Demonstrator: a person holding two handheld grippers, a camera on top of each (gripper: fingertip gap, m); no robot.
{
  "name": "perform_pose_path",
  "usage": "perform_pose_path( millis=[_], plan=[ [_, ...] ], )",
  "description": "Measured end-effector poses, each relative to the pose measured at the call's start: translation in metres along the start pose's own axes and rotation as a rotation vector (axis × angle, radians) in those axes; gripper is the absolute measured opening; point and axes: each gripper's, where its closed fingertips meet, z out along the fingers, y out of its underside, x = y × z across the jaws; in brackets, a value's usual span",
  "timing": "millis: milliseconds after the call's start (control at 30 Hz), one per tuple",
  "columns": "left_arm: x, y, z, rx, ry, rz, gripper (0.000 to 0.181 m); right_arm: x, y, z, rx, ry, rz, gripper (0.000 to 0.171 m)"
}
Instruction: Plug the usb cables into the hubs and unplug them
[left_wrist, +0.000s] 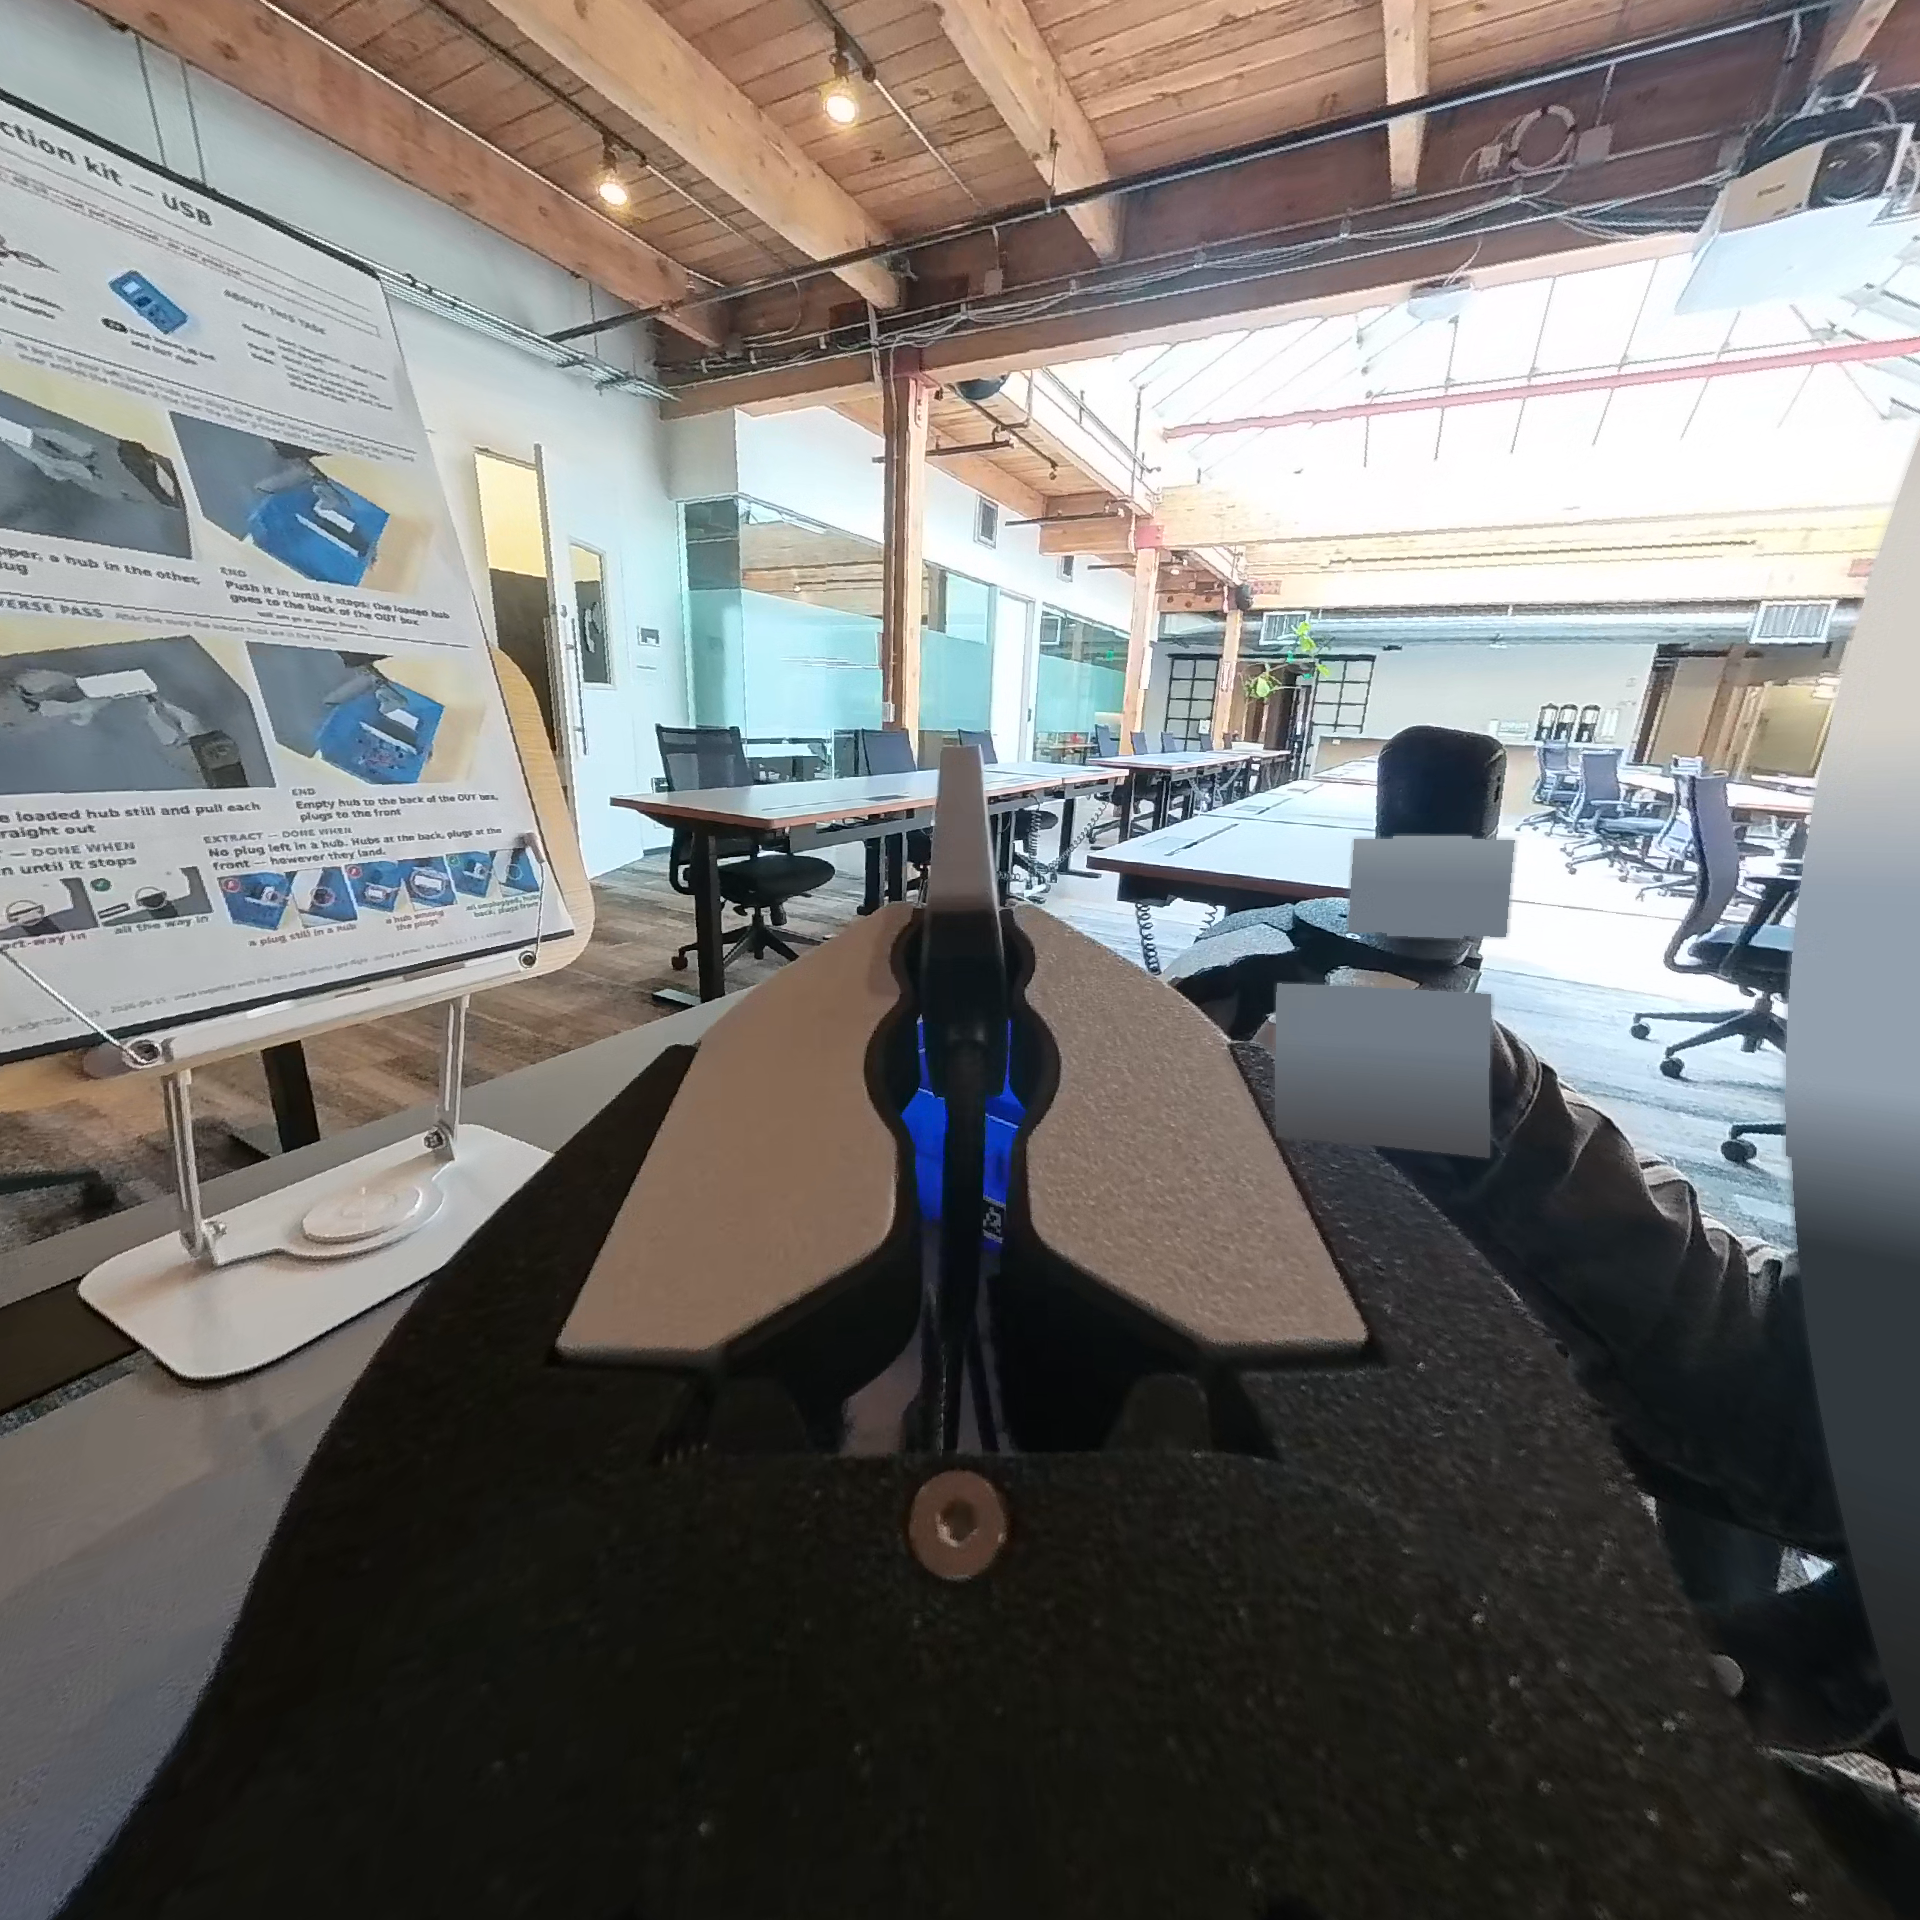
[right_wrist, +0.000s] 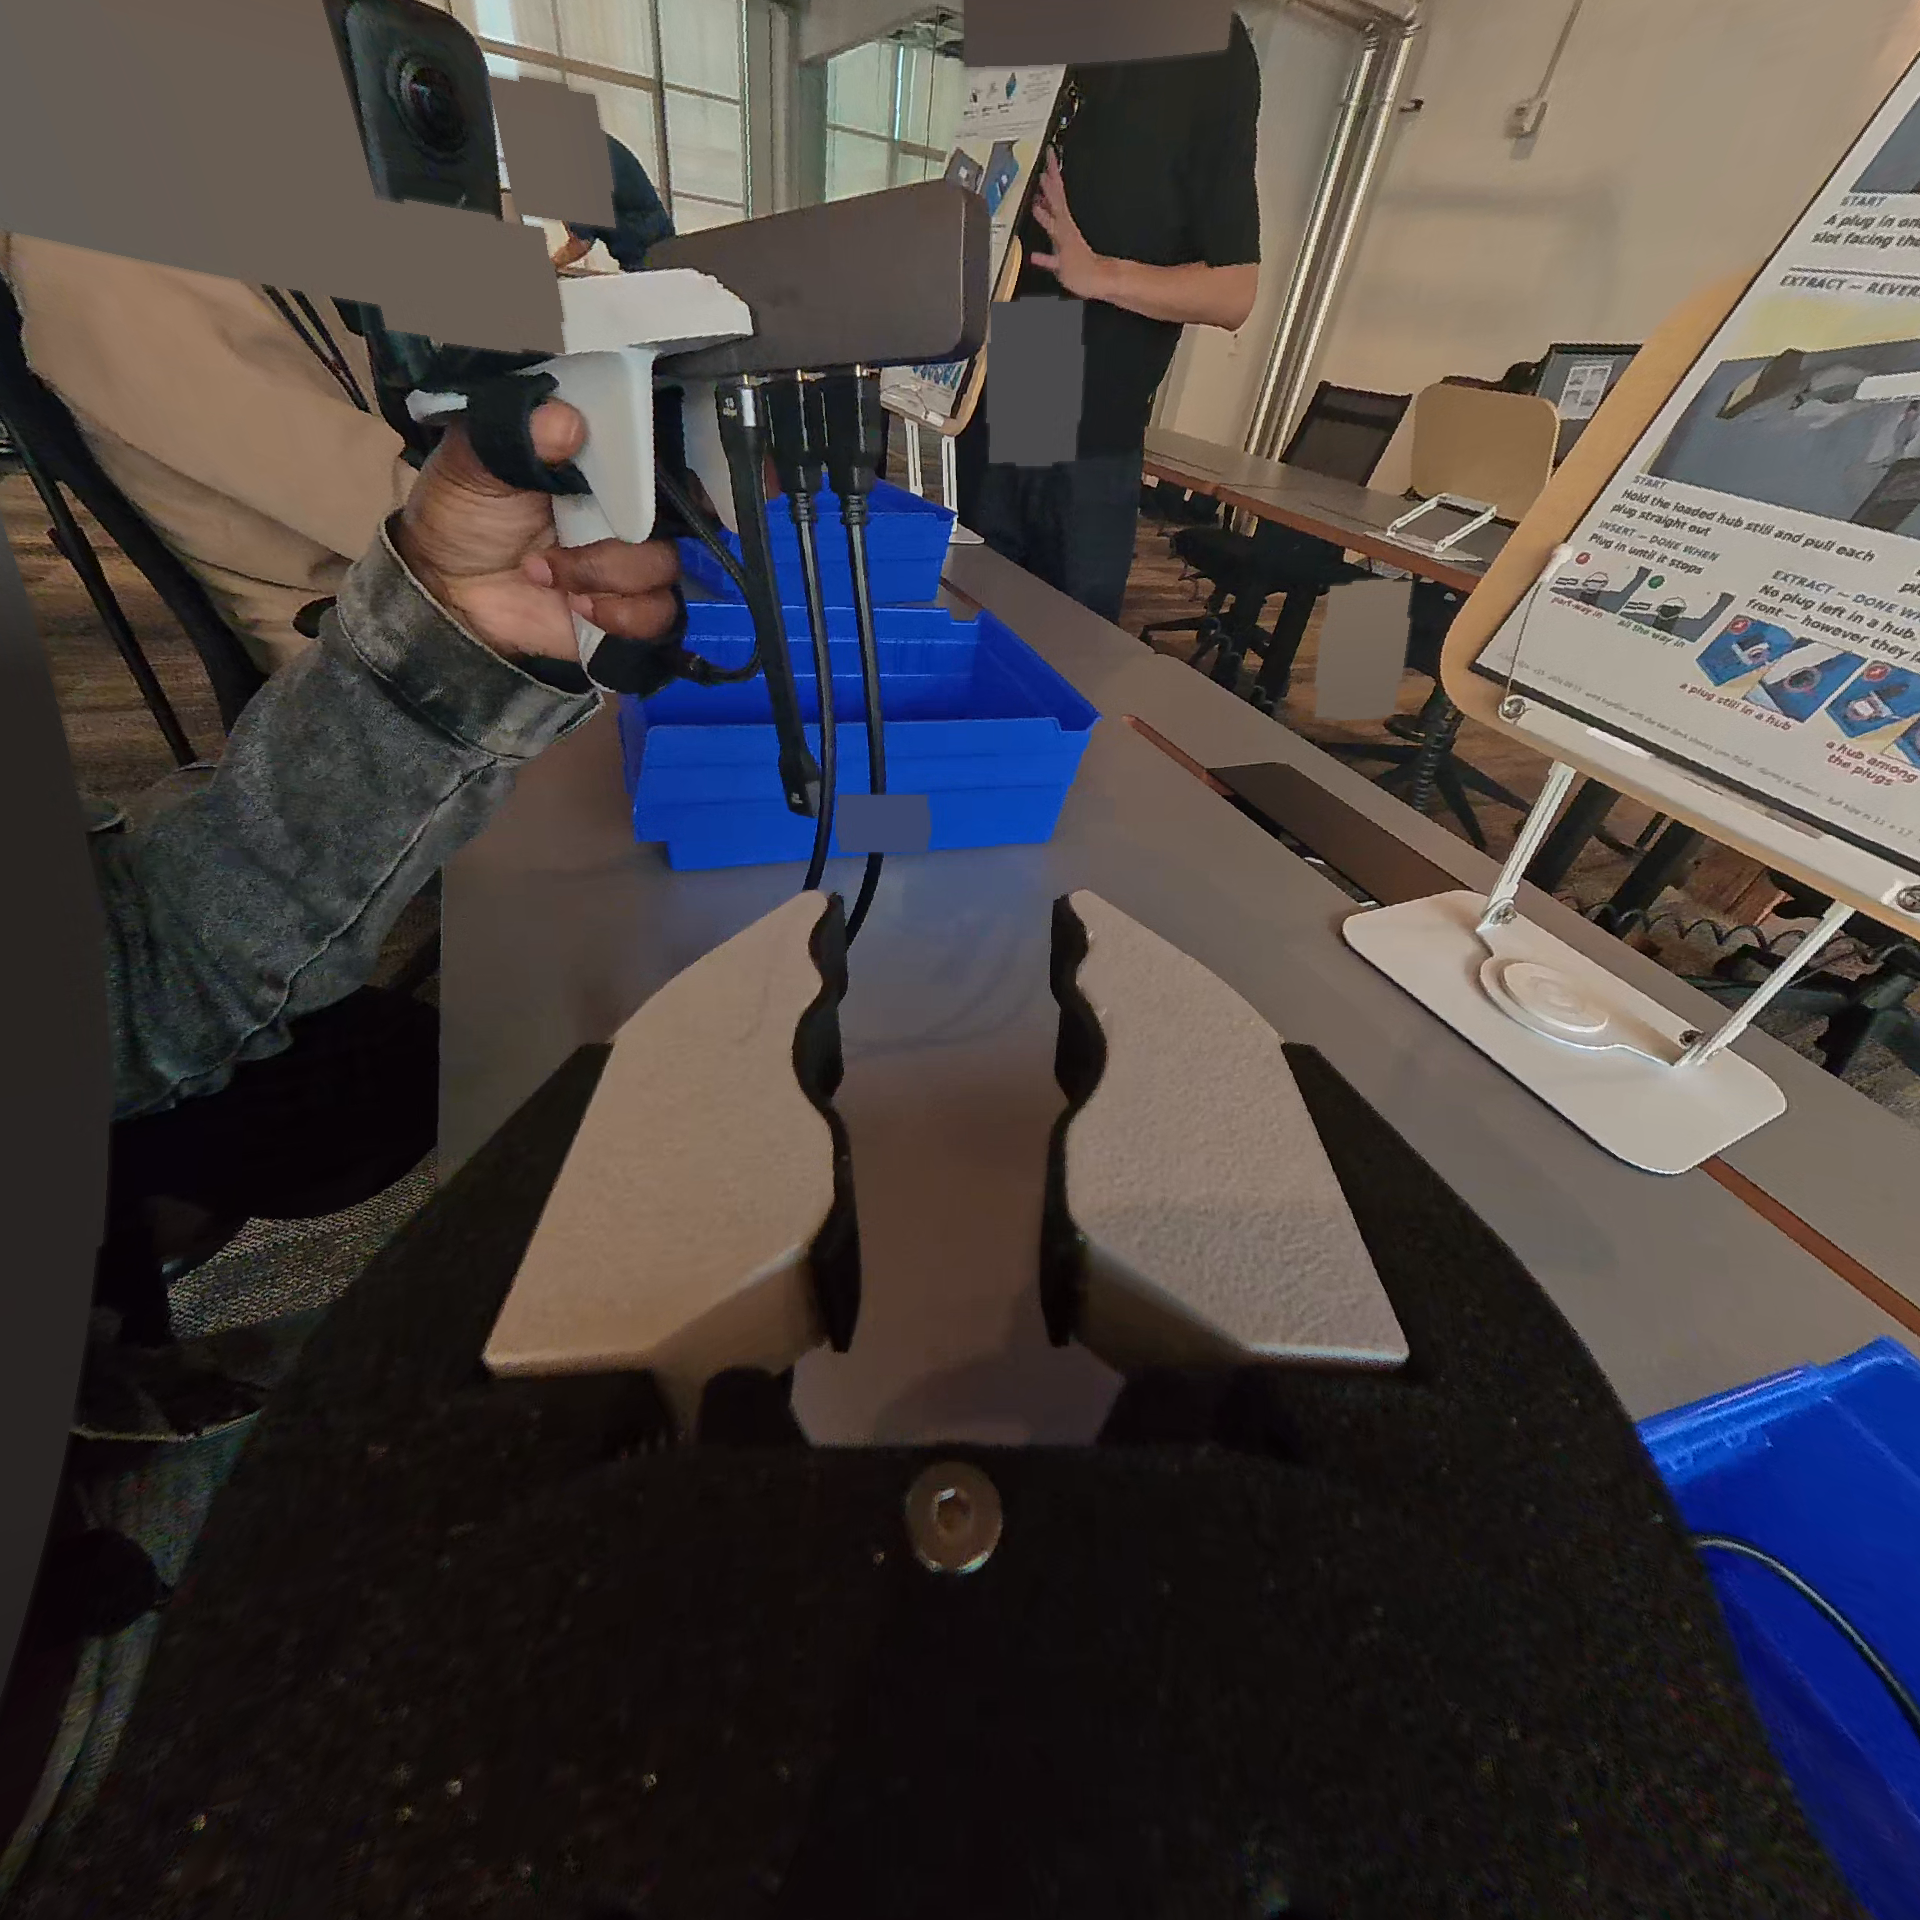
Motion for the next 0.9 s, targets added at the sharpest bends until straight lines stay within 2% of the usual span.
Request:
perform_pose_path(
  millis=[633, 900],
  plan=[
    [-0.006, 0.007, 0.002, -0.03, -0.033, 0.019, 0.011, 0.014, 0.001, -0.011, -0.022, 0.063, -0.006, 0.039],
    [-0.009, 0.007, 0.001, -0.035, -0.049, 0.029, 0.011, 0.039, 0.002, -0.03, -0.036, 0.165, 0.03, 0.053]
  ],
)
